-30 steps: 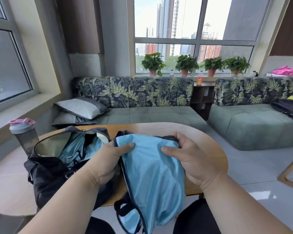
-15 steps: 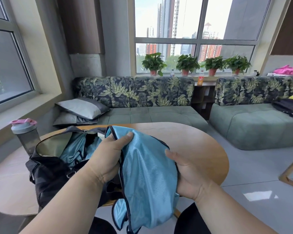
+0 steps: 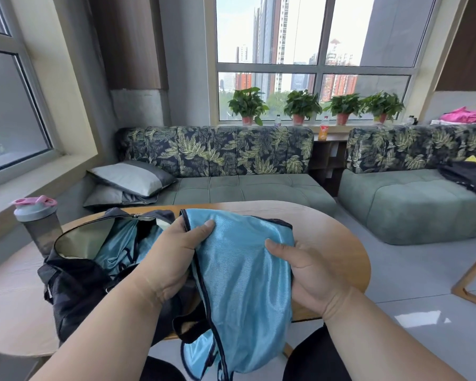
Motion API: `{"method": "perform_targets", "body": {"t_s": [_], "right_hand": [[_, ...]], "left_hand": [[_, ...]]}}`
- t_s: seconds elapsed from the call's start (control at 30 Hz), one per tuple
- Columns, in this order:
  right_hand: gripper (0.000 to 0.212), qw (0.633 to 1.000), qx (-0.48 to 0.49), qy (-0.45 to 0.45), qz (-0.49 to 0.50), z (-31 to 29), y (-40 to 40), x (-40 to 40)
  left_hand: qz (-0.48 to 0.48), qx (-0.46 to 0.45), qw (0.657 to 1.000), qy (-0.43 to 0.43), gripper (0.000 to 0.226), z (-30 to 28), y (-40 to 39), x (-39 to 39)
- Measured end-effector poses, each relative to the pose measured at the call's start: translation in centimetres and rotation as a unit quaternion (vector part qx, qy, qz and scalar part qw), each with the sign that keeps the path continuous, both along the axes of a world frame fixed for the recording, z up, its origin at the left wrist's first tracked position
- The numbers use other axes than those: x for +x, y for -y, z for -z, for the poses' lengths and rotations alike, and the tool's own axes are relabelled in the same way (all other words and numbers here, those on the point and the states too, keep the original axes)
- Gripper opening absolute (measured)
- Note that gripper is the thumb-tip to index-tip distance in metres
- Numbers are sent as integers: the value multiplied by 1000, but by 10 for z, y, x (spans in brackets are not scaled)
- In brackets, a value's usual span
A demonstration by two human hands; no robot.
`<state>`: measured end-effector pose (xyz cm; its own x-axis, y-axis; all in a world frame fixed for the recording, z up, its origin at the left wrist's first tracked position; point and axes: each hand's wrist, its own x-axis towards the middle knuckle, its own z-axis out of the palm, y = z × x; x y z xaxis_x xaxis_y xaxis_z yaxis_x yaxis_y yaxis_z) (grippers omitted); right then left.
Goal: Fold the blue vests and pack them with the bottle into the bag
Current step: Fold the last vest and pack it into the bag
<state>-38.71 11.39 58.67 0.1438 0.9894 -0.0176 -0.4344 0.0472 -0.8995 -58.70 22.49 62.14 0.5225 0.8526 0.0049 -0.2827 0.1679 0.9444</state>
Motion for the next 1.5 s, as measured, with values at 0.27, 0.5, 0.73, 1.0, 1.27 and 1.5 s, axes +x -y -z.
{"method": "perform_targets", "body": {"t_s": [0.27,0.5,0.73,1.0,1.27,1.5], "right_hand": [[32,999,14,-32,14,-16,2,-10],[41,998,11,-57,32,-34,-7,-14],[48,999,23,-1,38,-42,-9,0],[38,996,-50,50,-53,-29,4,6],[37,994,-25,43,-94,-15,5,1],[30,997,-22,-71,-26,-23,-3,-16]], "left_hand": [[36,-90,995,34,40,10,-7,0],[149,-112,982,-4,57,31,18,3],[222,-67,973,-21,46,36,9,-4],[135,-44,990,-19,30,4,1,-3],[120,-42,992,-21,32,2,-13,-3],[56,-124,991,-5,49,23,-20,-1]]}}
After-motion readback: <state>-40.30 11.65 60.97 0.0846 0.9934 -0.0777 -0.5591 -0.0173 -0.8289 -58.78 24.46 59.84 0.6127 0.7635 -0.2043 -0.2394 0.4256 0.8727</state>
